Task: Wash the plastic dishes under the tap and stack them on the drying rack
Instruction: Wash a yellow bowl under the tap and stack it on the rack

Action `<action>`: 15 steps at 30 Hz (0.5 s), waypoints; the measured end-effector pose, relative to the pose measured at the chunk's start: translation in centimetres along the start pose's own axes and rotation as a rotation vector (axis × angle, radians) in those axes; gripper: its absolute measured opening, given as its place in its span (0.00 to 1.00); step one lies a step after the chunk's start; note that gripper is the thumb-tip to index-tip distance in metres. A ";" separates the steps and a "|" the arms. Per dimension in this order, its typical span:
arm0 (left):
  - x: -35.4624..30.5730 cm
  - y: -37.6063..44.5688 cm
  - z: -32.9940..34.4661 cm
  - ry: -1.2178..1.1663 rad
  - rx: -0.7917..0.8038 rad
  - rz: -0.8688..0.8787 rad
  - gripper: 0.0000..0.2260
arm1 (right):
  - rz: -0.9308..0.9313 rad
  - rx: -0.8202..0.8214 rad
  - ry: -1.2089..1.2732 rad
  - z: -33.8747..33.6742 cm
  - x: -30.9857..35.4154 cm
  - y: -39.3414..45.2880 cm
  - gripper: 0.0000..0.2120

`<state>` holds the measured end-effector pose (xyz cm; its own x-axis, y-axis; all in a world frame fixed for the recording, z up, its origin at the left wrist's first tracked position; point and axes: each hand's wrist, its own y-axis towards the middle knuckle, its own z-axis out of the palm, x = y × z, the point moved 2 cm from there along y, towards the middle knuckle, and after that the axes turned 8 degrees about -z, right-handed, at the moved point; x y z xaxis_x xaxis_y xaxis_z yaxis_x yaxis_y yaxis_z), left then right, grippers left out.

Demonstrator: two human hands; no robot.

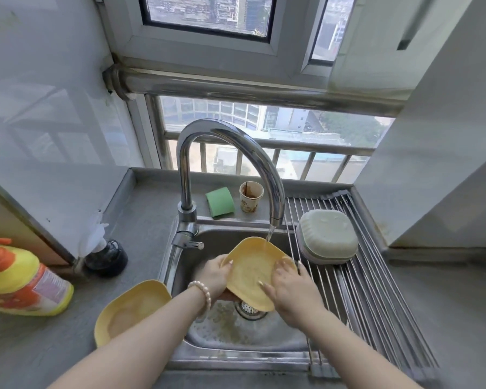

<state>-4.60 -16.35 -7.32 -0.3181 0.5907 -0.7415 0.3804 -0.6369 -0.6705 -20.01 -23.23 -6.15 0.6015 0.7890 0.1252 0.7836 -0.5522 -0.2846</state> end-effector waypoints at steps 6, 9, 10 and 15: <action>-0.4 -0.4 1.2 -0.188 0.055 -0.007 0.13 | -0.142 0.174 0.202 -1.2 3.7 3.2 0.32; -0.8 -0.3 -0.6 -0.178 0.029 0.023 0.15 | -0.315 0.311 0.307 -1.4 4.4 0.4 0.28; -0.8 -0.2 -0.8 -0.160 0.036 0.016 0.14 | -0.313 0.333 0.281 -1.4 3.6 -0.2 0.28; -0.5 -1.5 1.3 -0.215 0.170 -0.041 0.11 | -0.043 0.191 0.131 -1.9 0.1 2.2 0.36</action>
<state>-6.09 -16.36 -5.98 -0.5146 0.5107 -0.6888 0.2178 -0.6991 -0.6810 -17.93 -24.88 -4.95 0.5930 0.7622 0.2594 0.7728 -0.4483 -0.4493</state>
